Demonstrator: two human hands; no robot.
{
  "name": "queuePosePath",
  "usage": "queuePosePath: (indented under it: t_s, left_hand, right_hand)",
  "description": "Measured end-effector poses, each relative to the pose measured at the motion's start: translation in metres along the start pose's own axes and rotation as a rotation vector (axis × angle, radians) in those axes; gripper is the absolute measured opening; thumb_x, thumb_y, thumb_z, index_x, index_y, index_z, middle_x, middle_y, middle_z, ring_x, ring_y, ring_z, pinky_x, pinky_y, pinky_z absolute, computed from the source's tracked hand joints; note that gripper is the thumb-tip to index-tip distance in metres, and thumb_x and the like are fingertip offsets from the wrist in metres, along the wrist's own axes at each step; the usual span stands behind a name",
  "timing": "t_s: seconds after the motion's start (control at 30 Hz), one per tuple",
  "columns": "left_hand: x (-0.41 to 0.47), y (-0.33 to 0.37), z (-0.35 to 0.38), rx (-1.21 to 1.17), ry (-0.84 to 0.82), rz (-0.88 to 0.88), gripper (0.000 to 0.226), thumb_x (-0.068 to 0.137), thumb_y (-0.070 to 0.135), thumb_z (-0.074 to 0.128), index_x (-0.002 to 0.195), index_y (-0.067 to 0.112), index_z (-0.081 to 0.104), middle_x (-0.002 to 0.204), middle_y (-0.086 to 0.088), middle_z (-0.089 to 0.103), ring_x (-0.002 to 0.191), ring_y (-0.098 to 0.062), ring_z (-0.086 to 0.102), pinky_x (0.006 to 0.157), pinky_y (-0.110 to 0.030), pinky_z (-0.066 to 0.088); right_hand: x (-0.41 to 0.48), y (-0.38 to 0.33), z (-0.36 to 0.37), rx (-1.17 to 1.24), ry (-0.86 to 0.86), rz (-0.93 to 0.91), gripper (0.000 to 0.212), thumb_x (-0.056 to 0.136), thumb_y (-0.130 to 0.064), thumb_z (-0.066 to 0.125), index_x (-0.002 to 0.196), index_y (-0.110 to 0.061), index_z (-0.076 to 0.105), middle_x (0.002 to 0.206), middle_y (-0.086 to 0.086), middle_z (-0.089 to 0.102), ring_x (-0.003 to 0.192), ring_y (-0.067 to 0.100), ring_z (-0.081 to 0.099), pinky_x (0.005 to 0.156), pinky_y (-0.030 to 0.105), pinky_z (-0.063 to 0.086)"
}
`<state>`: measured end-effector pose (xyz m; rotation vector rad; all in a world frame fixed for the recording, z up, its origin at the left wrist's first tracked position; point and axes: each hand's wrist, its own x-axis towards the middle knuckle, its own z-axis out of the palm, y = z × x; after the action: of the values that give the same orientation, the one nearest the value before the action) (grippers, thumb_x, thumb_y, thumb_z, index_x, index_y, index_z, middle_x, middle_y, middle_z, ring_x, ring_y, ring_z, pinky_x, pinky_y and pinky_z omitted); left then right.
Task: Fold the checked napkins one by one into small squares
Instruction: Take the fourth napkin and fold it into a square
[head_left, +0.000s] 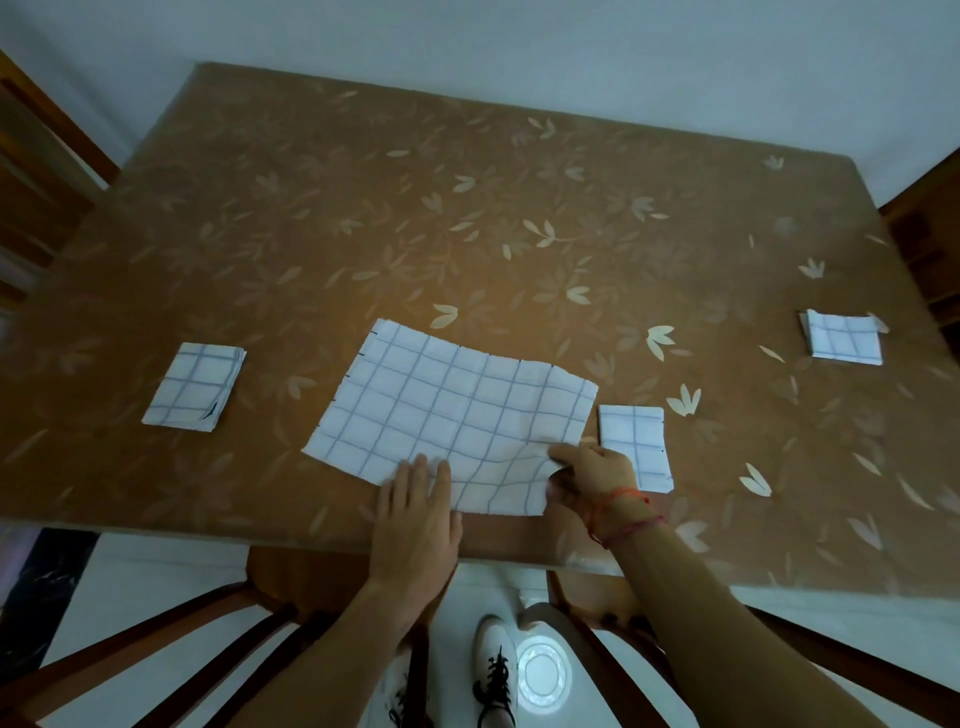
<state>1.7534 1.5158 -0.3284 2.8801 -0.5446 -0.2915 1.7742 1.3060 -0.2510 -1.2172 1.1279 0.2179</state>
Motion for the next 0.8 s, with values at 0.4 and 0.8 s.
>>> queuePosePath:
  t_s: [0.4,0.8]
  left_hand:
    - [0.009,-0.009,-0.029,-0.148,-0.056,0.042,0.065,0.091,0.011,0.059,0.149,0.018,0.031,0.154,-0.009,0.031,0.142,-0.026,0.026,0.111,-0.042,0.036]
    - [-0.003,-0.036,-0.034,-0.382,-0.069,0.131,0.048,0.1,0.008,0.041,0.147,0.017,0.036,0.156,-0.006,0.028,0.144,-0.02,0.025,0.117,-0.033,0.024]
  right_hand:
    - [-0.024,0.019,0.006,0.022,-0.286,0.144,0.021,0.079,0.011,0.064,0.099,0.008,0.061,0.079,0.02,0.061,0.046,0.023,0.065,0.05,0.032,0.056]
    - [-0.014,0.023,-0.038,-0.64,-0.164,-0.127,0.036,0.076,0.013,0.063,0.112,0.014,0.062,0.101,0.017,0.072,0.106,0.037,0.063,0.079,0.033,0.057]
